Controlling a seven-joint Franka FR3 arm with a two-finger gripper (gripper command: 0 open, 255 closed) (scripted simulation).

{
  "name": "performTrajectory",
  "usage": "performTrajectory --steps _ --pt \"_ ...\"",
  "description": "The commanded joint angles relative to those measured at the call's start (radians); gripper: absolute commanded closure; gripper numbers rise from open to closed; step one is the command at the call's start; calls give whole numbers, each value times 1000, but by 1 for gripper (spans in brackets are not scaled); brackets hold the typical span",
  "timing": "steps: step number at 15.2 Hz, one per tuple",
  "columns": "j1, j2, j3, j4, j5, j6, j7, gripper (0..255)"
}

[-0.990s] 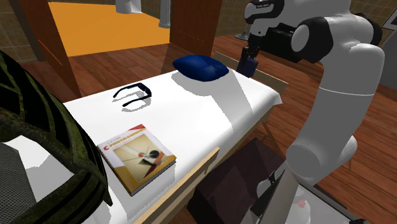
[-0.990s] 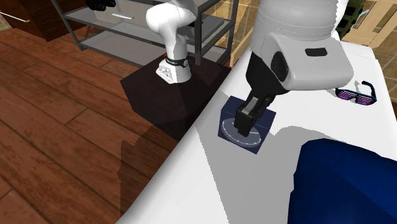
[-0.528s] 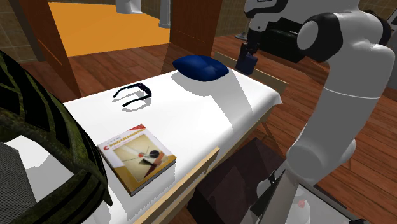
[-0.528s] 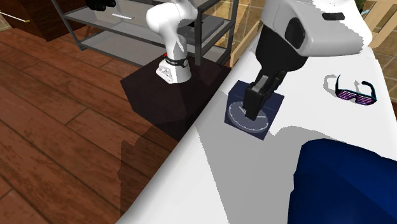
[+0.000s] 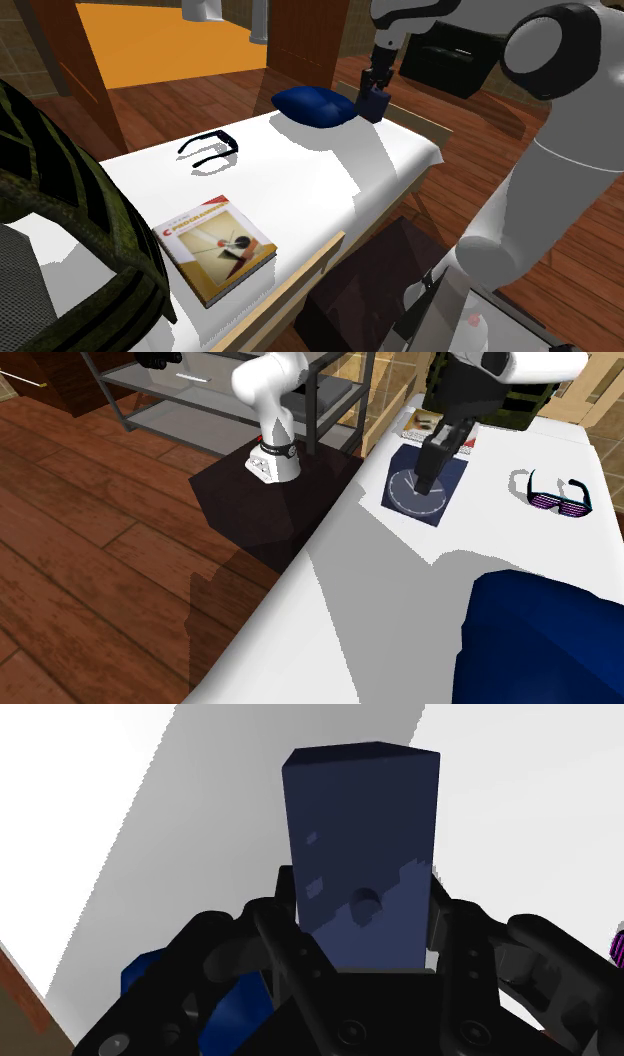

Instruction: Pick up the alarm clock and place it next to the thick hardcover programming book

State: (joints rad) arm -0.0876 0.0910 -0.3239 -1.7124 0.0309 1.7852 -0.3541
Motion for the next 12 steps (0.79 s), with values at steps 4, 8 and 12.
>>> performTrajectory --steps 4,8,12 --pt "67 -87 56 -105 -27 23 130 255" --pt "114 -135 105 -161 -37 32 228 255" --pt "159 -167 157 -197 -39 38 326 255"
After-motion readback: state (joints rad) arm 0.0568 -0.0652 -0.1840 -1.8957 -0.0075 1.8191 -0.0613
